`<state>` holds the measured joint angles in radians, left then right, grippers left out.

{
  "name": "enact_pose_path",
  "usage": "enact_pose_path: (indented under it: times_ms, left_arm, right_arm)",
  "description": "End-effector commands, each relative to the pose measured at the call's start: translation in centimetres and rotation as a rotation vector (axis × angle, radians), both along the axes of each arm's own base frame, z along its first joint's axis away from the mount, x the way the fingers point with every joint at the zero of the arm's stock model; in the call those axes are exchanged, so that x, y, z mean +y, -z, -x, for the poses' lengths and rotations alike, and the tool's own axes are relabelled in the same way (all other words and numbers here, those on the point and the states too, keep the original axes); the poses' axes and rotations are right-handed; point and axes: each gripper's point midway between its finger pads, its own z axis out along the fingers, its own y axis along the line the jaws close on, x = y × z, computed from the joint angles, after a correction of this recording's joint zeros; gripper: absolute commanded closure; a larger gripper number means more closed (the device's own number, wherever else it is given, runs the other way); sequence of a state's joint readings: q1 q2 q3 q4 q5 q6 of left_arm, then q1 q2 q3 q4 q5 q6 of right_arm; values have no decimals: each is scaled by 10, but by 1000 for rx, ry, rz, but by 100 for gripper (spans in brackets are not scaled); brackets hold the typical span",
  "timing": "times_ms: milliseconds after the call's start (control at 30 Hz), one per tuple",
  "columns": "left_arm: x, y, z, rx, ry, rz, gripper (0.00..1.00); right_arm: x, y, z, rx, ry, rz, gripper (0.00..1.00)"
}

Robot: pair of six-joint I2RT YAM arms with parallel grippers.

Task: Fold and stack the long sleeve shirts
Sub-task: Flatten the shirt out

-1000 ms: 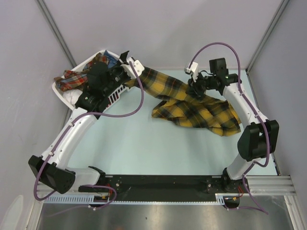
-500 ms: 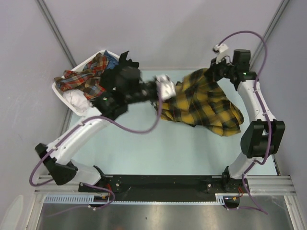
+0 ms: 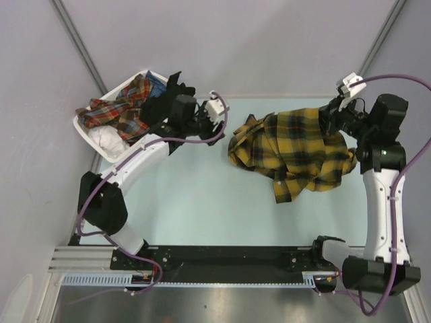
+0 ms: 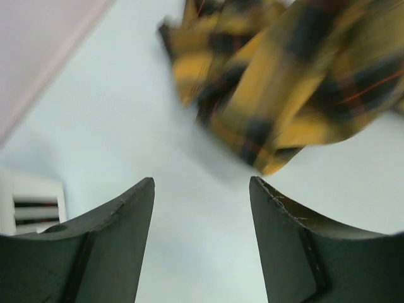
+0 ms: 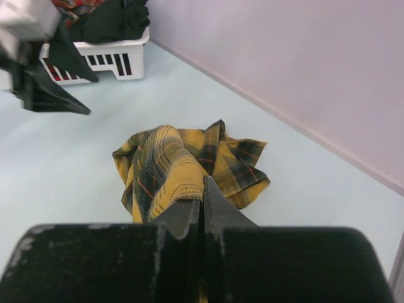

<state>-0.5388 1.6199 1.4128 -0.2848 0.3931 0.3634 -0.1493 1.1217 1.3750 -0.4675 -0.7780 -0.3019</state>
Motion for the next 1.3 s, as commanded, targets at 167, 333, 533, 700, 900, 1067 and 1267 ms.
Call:
enact_pose_path:
  times_ms: [167, 333, 533, 700, 900, 1067, 1267]
  left_arm:
    - [7, 69, -18, 41, -233, 37, 32]
    - [2, 82, -14, 57, -240, 113, 31]
    - [-8, 92, -23, 112, -274, 160, 31]
    - [-20, 88, -28, 120, -271, 192, 34]
    - [-27, 82, -8, 96, -254, 193, 34]
    - [-31, 69, 9, 57, -244, 190, 32]
    - [-42, 42, 23, 34, -216, 239, 29]
  right_arm:
    - [-1, -43, -16, -95, 98, -45, 100]
    - [-2, -72, -24, -153, 124, -60, 100]
    - [-3, -111, -23, -253, 145, -76, 100]
    - [0, -140, -17, -322, 146, -93, 100]
    - [4, -166, -12, -395, 159, -106, 100]
    - [11, -205, -4, -497, 181, -165, 100]
    - [22, -250, 9, -601, 190, -228, 100]
